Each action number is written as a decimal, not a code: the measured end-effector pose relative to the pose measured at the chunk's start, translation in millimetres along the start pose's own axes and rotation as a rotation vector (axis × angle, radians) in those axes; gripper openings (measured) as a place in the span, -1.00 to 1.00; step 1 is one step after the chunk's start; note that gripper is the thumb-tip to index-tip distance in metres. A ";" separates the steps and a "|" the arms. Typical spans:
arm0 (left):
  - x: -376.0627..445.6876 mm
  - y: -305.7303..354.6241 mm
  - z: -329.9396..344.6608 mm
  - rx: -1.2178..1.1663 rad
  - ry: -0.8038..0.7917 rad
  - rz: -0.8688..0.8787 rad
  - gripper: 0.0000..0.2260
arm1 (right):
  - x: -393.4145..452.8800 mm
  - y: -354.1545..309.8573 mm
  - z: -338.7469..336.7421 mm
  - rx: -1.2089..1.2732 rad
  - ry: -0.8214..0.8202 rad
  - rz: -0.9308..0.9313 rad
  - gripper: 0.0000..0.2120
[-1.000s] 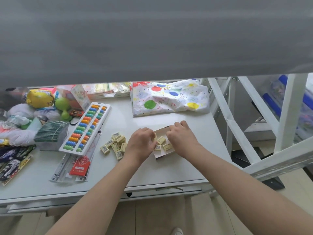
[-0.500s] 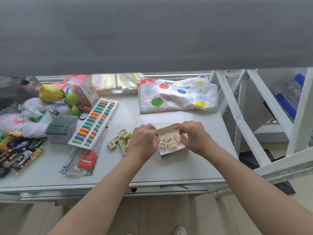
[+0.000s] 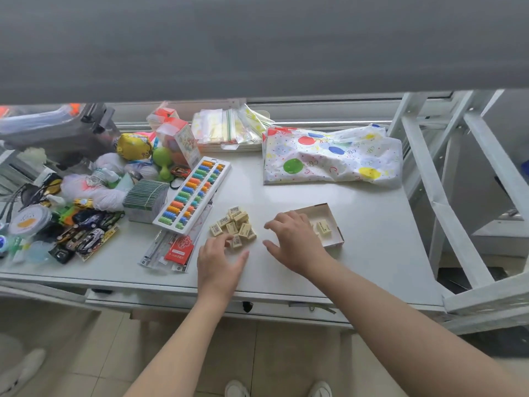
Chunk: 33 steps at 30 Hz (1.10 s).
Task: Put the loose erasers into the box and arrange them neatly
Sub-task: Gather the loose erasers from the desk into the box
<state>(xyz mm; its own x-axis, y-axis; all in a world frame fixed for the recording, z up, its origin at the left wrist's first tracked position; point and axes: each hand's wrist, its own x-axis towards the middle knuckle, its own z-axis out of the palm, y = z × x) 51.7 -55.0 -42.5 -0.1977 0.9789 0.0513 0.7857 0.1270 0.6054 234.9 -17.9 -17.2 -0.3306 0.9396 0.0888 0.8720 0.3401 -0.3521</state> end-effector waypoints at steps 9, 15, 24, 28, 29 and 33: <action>13.3 1.3 -2.7 0.021 -0.024 0.014 -0.68 | 35.2 -31.8 14.7 -0.099 -0.131 0.011 -0.59; 12.7 4.8 -3.9 -0.063 -0.043 -0.033 -0.66 | 34.4 -31.5 20.1 -0.011 -0.066 0.054 -0.64; 5.4 30.2 -8.7 -0.333 -0.102 -0.092 -0.77 | 4.3 -0.4 -0.1 0.173 0.214 0.149 -0.64; 10.6 54.5 -5.5 -0.427 -0.110 -0.064 -0.81 | -16.8 35.5 -14.9 0.178 0.247 0.289 -0.74; 12.4 60.7 -2.6 -0.434 -0.118 -0.044 -0.82 | -21.9 43.7 -17.7 0.170 0.231 0.335 -0.74; 21.2 83.8 17.0 -0.361 -0.139 0.100 -0.84 | -36.6 63.8 -26.2 0.077 0.122 0.449 -0.67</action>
<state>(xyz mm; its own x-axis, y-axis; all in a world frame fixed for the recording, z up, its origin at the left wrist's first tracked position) 123.3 -20.8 -4.1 -0.0297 0.9991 0.0314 0.5358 -0.0107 0.8443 312.0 -29.6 -18.5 0.1226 0.9923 0.0192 0.8879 -0.1010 -0.4488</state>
